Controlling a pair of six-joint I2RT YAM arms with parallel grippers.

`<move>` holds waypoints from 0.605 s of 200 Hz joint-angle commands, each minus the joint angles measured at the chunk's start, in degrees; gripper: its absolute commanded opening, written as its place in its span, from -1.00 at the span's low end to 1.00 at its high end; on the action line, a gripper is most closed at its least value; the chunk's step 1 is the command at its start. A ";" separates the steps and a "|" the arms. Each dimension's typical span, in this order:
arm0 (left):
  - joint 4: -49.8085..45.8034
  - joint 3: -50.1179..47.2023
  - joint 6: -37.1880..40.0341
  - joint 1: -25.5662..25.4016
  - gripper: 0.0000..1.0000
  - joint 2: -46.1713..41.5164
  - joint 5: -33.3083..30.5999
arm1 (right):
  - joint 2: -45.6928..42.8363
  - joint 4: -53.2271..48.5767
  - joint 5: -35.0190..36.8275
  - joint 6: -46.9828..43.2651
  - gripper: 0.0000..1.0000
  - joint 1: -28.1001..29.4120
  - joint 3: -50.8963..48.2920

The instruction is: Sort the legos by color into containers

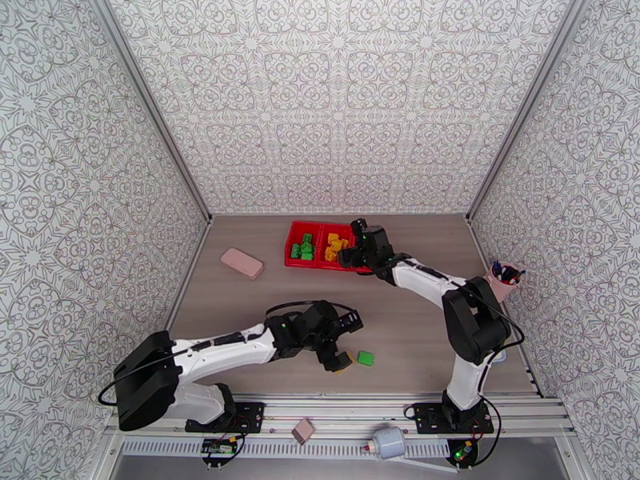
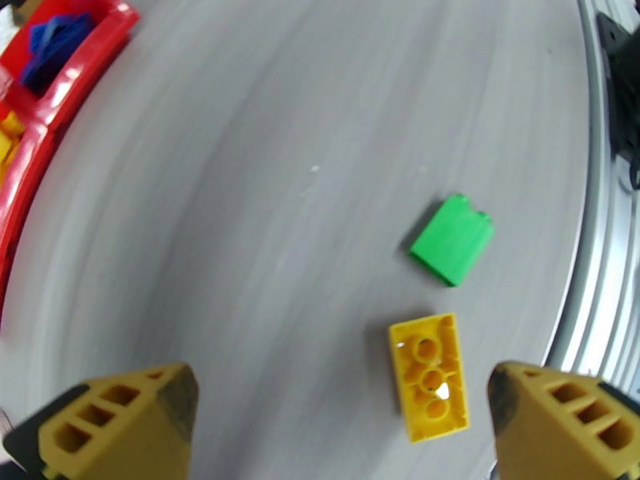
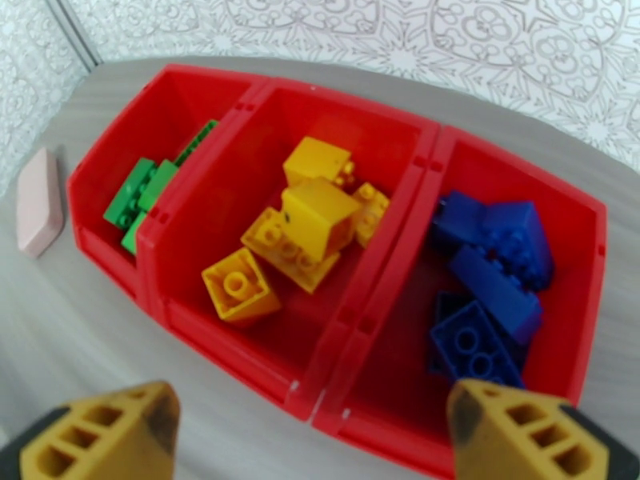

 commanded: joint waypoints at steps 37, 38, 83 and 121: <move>-17.21 12.07 5.36 -0.94 0.97 11.07 5.68 | -2.65 1.60 1.73 0.77 0.85 -1.50 -2.82; -17.41 12.22 5.42 -0.89 0.97 11.19 5.75 | -2.65 1.58 1.73 0.77 0.85 -1.47 -2.85; -26.68 21.14 4.79 -1.03 0.90 19.93 3.83 | -3.01 1.92 1.72 1.12 0.85 -2.10 -3.67; -29.19 25.10 1.25 -1.27 0.82 24.20 -1.39 | -3.44 2.17 1.88 1.30 0.85 -2.41 -4.35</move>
